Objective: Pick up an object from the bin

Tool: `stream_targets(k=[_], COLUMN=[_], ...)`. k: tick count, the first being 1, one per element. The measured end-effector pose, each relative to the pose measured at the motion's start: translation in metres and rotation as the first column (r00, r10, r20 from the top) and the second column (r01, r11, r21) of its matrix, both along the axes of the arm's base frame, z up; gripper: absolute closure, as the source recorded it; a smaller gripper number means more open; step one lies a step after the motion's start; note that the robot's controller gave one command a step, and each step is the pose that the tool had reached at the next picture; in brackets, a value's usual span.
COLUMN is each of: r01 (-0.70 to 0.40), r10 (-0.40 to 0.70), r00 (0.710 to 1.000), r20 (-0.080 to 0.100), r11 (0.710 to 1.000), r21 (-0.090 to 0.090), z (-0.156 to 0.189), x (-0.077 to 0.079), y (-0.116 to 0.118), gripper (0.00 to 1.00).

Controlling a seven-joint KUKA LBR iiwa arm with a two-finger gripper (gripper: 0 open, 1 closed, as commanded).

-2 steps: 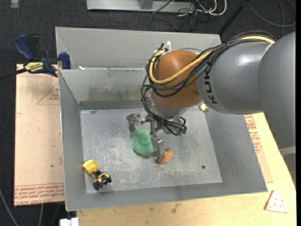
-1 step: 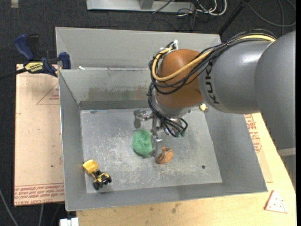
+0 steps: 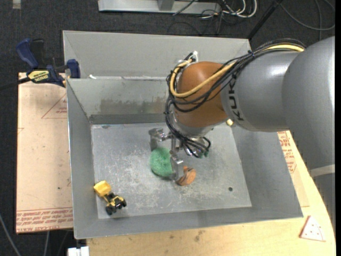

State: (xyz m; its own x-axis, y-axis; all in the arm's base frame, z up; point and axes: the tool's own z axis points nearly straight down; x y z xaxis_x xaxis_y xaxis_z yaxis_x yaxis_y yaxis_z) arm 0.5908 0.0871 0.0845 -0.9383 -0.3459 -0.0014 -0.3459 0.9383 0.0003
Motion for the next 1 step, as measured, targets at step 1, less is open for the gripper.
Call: stream_targets(k=[1], r01=[0.106], r10=[-0.106], r00=[0.994], r20=[0.001], r11=[0.994], r21=[0.002], z=[-0.0138], x=[0.0034], y=[-0.0103], gripper=[1.00])
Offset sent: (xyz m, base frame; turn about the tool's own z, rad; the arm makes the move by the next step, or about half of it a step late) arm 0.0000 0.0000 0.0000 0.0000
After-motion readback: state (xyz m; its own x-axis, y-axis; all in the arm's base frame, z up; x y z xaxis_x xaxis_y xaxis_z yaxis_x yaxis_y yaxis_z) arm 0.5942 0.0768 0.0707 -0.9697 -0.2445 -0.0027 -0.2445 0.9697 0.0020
